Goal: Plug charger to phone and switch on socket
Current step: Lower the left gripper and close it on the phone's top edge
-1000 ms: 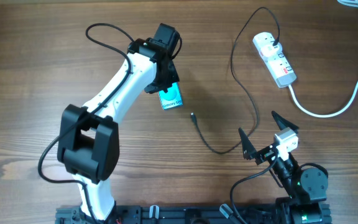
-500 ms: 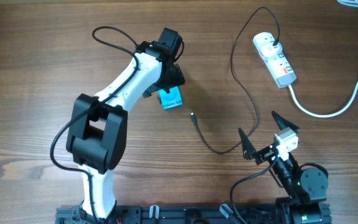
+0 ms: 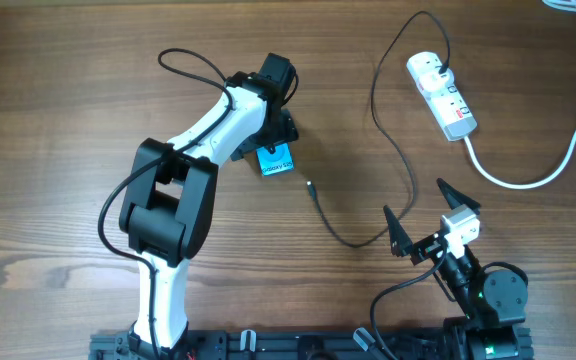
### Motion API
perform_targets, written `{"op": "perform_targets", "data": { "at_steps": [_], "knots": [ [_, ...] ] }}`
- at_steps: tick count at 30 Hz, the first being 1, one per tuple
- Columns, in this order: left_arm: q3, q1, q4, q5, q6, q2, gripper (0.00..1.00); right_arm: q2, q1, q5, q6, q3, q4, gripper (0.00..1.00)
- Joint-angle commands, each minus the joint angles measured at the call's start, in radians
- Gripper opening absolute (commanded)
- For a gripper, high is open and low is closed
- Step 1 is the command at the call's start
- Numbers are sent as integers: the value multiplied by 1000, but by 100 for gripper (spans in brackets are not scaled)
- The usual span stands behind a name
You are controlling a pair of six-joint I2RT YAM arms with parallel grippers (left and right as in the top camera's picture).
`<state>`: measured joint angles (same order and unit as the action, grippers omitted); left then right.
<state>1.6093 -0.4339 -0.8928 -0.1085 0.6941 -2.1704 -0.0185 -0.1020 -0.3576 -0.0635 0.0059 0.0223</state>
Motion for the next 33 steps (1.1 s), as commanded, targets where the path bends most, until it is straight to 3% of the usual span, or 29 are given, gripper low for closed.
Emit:
{"op": "perform_targets", "data": {
  "at_steps": [1, 20, 27, 33],
  "knots": [
    [-9, -7, 14, -20, -35, -23, 98, 2, -2, 10, 13, -1, 4, 100],
    [-9, -11, 96, 41, -49, -23, 100, 2, -2, 10, 13, -1, 4, 100],
    [-39, -22, 70, 40, -51, -23, 85, 2, -2, 10, 13, -1, 4, 100],
    [-39, -21, 91, -8, -50, -23, 92, 2, -2, 10, 13, -1, 4, 100]
  ]
}}
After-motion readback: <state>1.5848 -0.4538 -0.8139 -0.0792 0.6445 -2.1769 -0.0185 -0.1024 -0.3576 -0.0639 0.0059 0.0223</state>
